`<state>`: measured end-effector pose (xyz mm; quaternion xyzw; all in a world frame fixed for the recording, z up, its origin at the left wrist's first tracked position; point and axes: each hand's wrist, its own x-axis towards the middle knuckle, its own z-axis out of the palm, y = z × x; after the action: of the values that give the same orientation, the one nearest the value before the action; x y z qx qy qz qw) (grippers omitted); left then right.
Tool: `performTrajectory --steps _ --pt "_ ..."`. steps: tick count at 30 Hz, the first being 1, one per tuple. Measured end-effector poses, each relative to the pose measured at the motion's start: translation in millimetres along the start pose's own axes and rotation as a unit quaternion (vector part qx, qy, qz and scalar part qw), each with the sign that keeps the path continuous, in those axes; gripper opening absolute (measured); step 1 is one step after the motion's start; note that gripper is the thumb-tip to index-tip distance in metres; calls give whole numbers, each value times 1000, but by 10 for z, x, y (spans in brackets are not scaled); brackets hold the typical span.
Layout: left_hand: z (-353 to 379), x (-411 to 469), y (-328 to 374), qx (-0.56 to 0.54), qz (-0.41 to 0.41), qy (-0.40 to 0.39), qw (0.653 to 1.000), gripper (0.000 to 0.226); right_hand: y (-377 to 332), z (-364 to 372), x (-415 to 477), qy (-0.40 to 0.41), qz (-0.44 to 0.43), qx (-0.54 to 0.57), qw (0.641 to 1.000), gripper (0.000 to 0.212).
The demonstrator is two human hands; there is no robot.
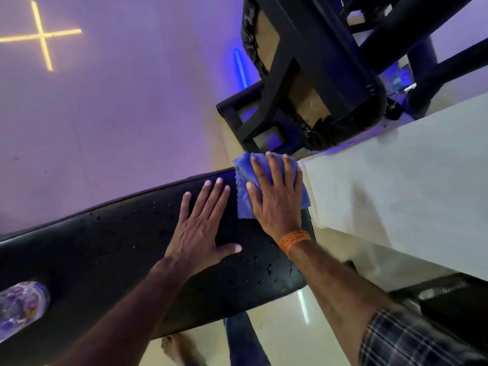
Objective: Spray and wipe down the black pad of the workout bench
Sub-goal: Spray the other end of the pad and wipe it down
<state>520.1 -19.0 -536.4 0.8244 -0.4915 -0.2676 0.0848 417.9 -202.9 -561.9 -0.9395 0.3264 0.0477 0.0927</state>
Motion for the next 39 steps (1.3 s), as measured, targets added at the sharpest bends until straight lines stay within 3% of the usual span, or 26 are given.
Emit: performTrajectory --steps 4,9,12,16,21,25,26,30,34,35,38,39 --pt "30 4 23 5 -8 -9 1000 132 166 -10 -653 -32 -83 -16 996 63" --pt "62 21 15 13 -7 -7 1000 134 106 -3 -217 -2 -17 3 1000 59" --pt "78 27 29 12 -6 3 1000 132 79 52 -579 -11 -27 -14 999 61" --pt "80 -39 73 13 0 22 1000 116 216 40 -842 -30 -83 -25 996 62" --pt "161 -172 146 21 6 37 999 93 59 68 -755 -1 29 11 1000 61" --pt "222 -313 153 17 15 56 998 75 100 122 -1334 -12 -56 3 998 62" --pt "216 -330 133 16 17 58 998 73 165 123 -1284 -6 -52 4 999 62" --pt "164 -363 4 22 31 47 998 75 -139 166 -1158 21 123 15 992 60" --pt "116 -427 -130 14 20 53 998 76 -106 176 -1242 -2 -68 -12 998 61" --pt "104 -443 -177 18 16 55 998 76 -38 161 -1143 2 -57 -14 998 60" --pt "78 -450 -316 17 -14 52 998 77 -310 161 -932 20 107 9 994 60" --pt "68 -442 -354 14 -21 56 998 76 -466 181 -938 23 88 8 996 60"
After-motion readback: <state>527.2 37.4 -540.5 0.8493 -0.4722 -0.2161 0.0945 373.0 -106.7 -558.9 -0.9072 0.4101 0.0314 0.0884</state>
